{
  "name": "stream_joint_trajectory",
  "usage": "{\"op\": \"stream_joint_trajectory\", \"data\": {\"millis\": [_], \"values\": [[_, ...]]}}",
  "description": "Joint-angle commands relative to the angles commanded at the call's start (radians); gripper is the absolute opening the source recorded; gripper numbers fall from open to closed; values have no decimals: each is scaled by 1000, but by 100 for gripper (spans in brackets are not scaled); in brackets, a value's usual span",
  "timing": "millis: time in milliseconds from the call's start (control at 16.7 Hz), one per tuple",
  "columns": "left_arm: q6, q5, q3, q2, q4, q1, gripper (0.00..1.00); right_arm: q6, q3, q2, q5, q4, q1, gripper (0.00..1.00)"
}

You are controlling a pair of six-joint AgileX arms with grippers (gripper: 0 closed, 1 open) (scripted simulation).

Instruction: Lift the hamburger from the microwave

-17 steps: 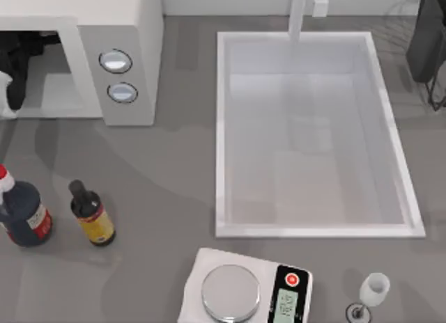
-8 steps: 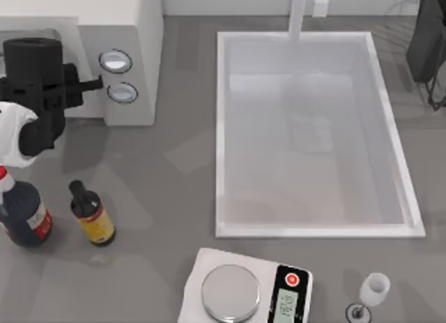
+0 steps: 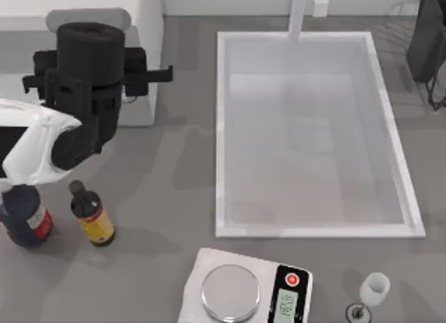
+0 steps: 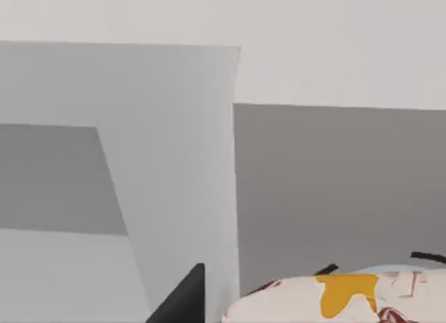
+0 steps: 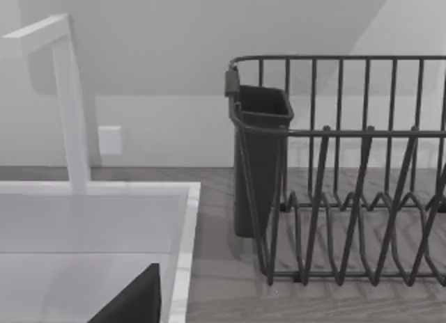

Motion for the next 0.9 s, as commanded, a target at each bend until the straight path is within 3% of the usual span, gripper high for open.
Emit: {"op": "stream_joint_trajectory", "data": {"millis": [180, 420, 660, 900], "values": [[-10, -28, 25, 17, 67, -9, 0, 0, 0, 0, 0, 0, 0, 100], [-23, -56, 29, 128, 295, -38, 0, 0, 0, 0, 0, 0, 0, 100], [-17, -9, -66, 320, 519, -75, 0, 0, 0, 0, 0, 0, 0, 100], [-9, 40, -135, 411, 594, -82, 0, 0, 0, 0, 0, 0, 0, 100]]}}
